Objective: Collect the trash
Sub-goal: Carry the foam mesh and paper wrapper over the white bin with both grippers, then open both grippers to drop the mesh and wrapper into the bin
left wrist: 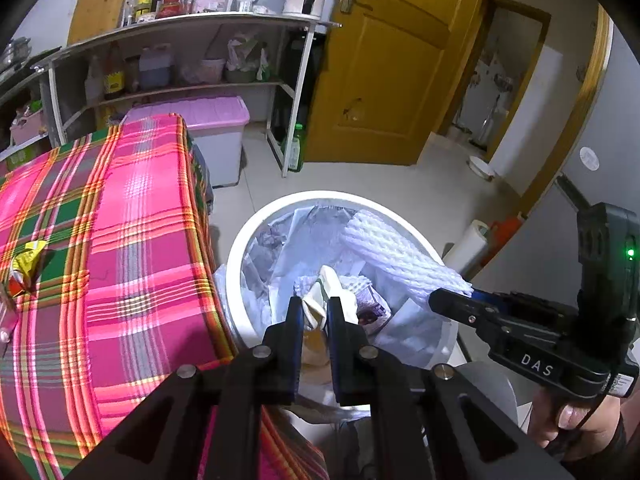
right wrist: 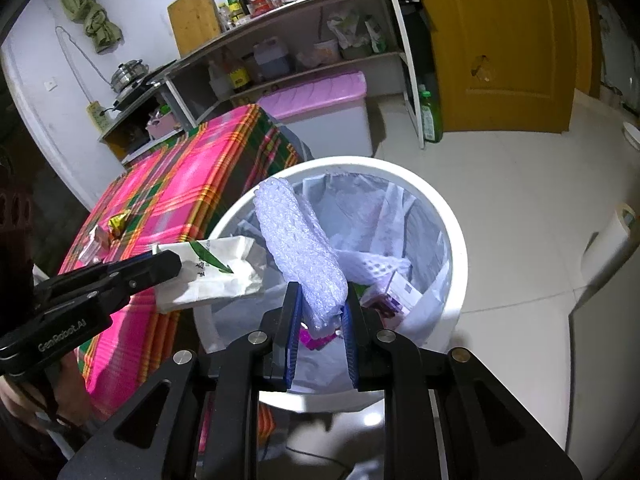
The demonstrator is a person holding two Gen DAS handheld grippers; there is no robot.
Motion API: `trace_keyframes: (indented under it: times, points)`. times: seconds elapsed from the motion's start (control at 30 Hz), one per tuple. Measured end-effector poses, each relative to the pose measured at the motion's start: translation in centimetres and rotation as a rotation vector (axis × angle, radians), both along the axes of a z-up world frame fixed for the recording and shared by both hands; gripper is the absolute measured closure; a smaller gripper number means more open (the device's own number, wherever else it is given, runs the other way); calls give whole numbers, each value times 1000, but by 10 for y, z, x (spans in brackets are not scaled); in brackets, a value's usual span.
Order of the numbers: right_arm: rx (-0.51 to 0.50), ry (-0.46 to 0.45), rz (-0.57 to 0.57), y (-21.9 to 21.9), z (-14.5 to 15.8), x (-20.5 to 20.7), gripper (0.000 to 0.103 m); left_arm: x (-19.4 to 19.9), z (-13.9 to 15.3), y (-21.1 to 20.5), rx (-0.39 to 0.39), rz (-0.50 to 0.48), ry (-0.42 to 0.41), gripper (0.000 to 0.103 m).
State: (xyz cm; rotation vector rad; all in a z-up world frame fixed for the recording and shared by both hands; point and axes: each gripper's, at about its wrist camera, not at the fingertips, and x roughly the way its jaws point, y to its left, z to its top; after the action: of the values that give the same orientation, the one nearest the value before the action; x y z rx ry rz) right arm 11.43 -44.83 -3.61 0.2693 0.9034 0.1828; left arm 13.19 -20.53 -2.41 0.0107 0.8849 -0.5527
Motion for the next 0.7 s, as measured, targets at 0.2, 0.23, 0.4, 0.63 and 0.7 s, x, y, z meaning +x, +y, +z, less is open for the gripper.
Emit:
trace_keyframes:
  times: [0.2,0.23,0.4,0.63,0.7]
  points:
    - [-8,49,-4,-2,-15,7,81,12,-14,-7,28,-2,30,92]
    - [-10,55,-6,-3,-16,7,81,13,-16,-8,32,-2,33,92]
    - [-22,69,-5,-4,-21,8,75,16,-18,-8,32,-4,41,85]
    - [-25,36,0,-2,-10,4,68,12,-10,-4,6,-5,25,81]
    - [-26,29,-2,-1,-7,3,67,11,-7,-1,-6,-2,23,81]
